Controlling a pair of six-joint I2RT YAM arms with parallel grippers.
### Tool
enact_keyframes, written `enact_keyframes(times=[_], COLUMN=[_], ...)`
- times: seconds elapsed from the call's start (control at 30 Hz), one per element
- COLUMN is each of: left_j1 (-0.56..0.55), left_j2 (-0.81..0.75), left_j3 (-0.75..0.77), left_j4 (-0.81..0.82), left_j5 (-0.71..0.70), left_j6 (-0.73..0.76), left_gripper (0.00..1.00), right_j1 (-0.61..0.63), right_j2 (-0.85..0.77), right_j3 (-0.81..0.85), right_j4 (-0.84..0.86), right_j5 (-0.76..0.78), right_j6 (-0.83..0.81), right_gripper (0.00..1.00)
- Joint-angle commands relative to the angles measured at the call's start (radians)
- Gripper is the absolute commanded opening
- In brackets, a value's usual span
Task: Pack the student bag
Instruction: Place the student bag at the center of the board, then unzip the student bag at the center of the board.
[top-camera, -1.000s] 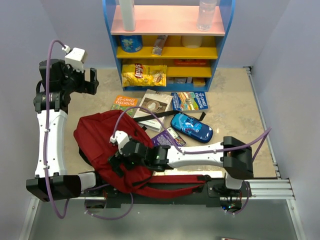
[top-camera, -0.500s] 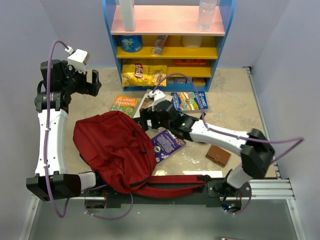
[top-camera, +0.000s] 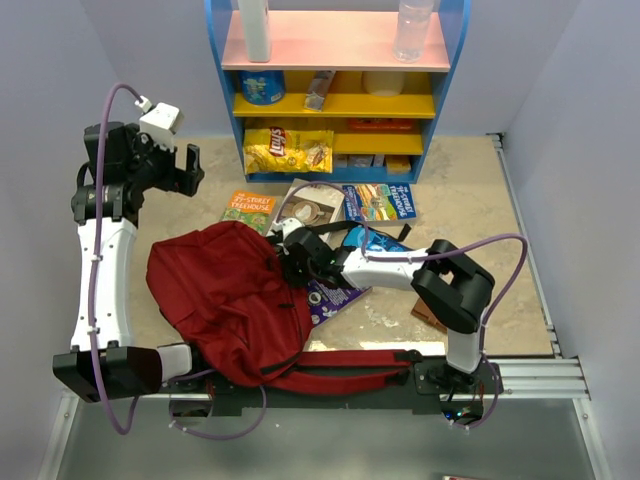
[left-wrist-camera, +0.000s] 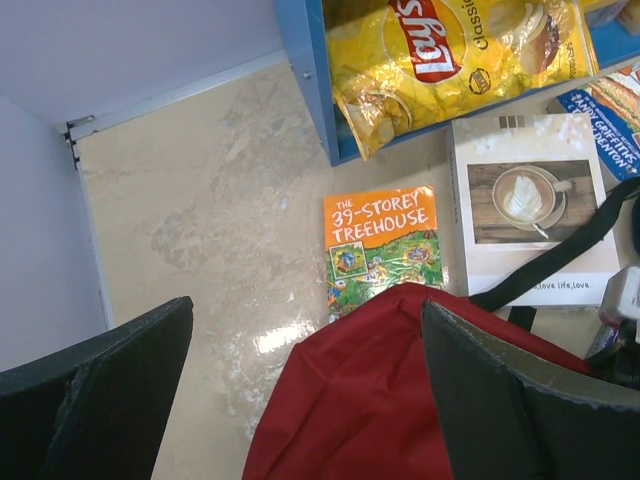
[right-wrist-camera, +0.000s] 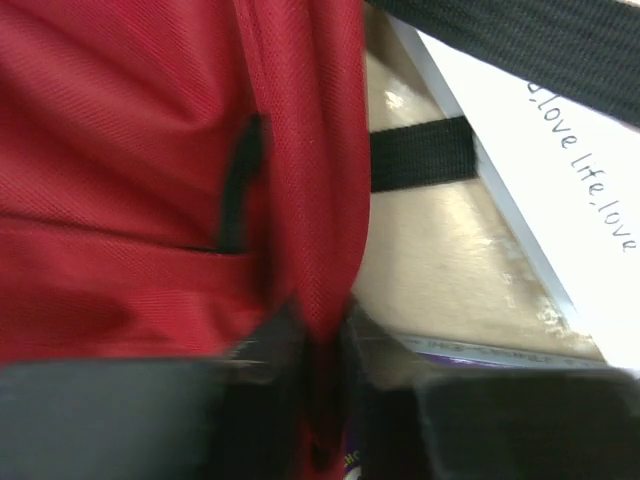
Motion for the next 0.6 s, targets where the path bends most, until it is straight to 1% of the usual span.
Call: enact_keyframes(times=[0.0, 0.13, 0.2, 0.27, 0.33, 0.4, 0.53, 0.57], left_j1=[0.005, 0.005, 0.005, 0.007, 0.005, 0.007, 0.005, 0.005], left_j2=[-0.028, -0.035, -0.035, -0.039, -0.05, -0.056, -0.065, -0.068], left_j3=[-0.032, -0.053, -0.056, -0.05, -0.044, -0.047, -0.073, -0.104], left_j4=[0.017, 0.029, 0.034, 0.035, 0.037, 0.031, 0.011, 0.009], left_j5=[0.008, 0.014, 0.02, 0.014, 0.037, 0.104, 0.233, 0.259], left_j6=[0.02, 0.021, 0.023, 0.035, 0.047, 0.061, 0.108, 0.121], left_gripper=[1.0, 1.0, 1.0, 1.0, 1.0, 1.0, 1.0, 1.0], right_j1=[-0.005, -0.002, 0.002, 0.015, 0.012, 0.002, -0.06, -0.068], right_j2=[-0.059, -0.14, -0.188, -0.208, -0.223, -0.223, -0.176, -0.17], right_j3=[0.037, 0.104, 0.133, 0.185, 0.222, 0.241, 0.239, 0.228], right_j4=[0.071, 0.052, 0.036, 0.02, -0.024, -0.05, -0.077, -0.074], right_j5=[0.017, 0.049, 0.074, 0.133, 0.149, 0.183, 0.132, 0.12], right_j6=[-0.008, -0.053, -0.116, -0.178, -0.217, -0.257, -0.263, -0.254], right_gripper=[0.0, 0.0, 0.0, 0.0, 0.0, 0.0, 0.0, 0.0])
